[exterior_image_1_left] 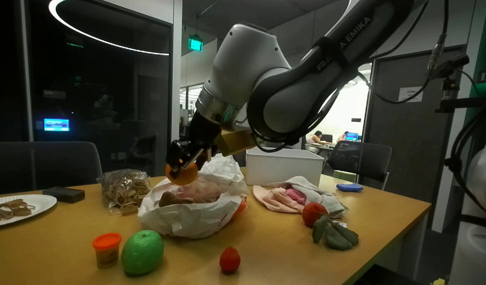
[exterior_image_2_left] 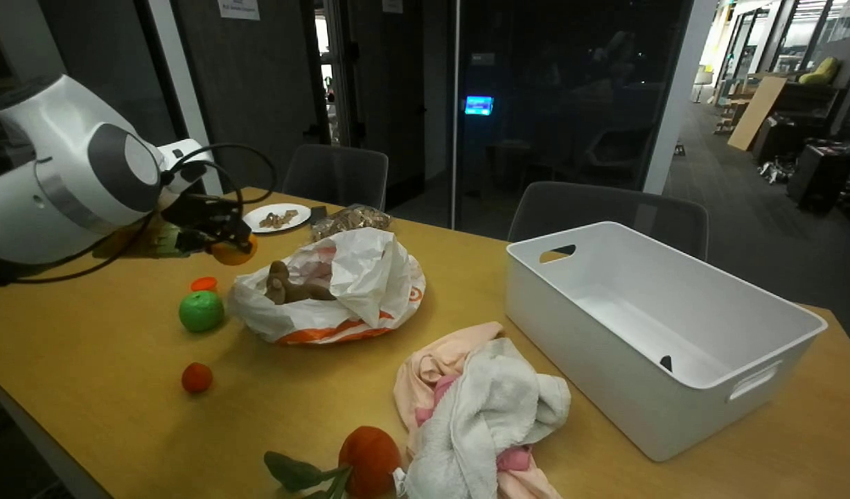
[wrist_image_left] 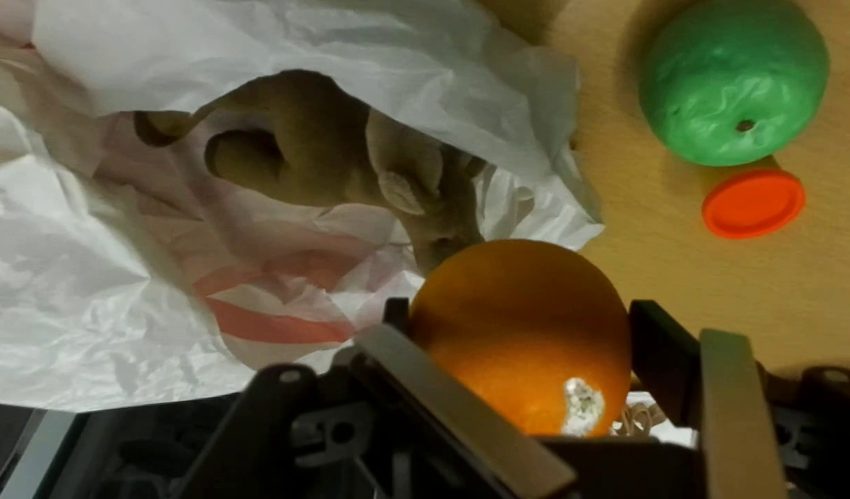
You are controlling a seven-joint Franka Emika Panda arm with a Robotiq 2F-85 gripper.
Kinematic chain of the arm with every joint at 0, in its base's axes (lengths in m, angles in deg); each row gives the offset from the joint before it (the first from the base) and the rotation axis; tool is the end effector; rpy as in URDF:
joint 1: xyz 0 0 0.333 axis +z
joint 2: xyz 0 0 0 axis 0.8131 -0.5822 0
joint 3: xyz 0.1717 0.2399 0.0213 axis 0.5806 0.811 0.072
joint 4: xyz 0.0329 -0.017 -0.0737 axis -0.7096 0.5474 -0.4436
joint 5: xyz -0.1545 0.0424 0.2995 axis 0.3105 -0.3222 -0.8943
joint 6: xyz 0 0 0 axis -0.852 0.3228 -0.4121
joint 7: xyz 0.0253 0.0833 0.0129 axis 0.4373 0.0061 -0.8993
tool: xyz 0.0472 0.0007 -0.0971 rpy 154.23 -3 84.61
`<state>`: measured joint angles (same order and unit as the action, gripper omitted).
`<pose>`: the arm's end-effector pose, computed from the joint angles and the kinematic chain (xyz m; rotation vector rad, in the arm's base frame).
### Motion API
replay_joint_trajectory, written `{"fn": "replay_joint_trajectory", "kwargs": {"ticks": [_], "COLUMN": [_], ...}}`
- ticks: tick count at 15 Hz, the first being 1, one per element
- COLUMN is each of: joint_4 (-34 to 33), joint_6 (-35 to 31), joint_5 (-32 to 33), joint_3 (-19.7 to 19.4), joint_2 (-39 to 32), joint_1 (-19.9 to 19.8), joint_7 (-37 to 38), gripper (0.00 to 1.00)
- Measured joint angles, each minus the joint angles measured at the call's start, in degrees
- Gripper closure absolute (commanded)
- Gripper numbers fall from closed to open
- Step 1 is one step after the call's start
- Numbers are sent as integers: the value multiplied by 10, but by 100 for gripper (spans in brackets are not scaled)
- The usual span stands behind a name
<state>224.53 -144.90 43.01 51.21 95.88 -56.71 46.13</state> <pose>0.4104 0.2026 0.4165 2.9392 0.3804 0.9251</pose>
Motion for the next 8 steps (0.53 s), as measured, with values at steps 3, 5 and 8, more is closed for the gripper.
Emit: {"fn": "replay_joint_trajectory", "kwargs": {"ticks": [3,5,8], "joint_4": [-10,-23,-51], "joint_6": [1,13,45], "joint_5": [127,210,338], "joint_3": [30,48,62], "joint_2": [-18,-36,-74], "joint_1": [-49,-72,-87], "joint_7": [96,165,271], "gripper": [46,46,46]}}
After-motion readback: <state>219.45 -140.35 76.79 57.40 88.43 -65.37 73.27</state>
